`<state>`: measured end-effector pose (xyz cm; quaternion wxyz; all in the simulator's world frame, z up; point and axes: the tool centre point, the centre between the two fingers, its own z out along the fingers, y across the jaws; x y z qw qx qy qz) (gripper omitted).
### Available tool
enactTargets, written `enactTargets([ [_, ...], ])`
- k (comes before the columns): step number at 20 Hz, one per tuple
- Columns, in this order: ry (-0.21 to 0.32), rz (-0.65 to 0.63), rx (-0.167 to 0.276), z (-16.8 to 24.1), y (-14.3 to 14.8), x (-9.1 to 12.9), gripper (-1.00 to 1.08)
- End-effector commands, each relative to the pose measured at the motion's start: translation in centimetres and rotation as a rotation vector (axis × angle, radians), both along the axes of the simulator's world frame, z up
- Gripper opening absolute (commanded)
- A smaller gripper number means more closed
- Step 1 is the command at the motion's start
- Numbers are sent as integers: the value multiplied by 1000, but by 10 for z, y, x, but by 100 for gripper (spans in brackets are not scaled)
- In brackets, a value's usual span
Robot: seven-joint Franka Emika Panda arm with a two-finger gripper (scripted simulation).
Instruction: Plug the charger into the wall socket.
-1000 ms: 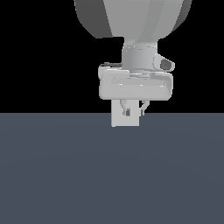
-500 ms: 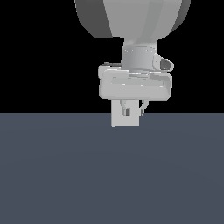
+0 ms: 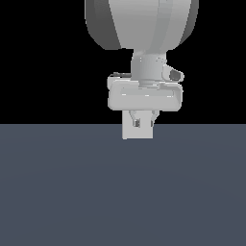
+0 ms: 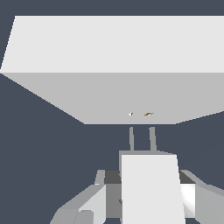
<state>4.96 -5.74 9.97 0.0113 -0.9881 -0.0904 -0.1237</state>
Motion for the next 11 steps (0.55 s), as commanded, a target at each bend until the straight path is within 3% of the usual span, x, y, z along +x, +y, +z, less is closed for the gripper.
enactTargets([
  [1,0,0,0,0,2,9,-100],
  [11,0,1,0,0,5,26,-100],
])
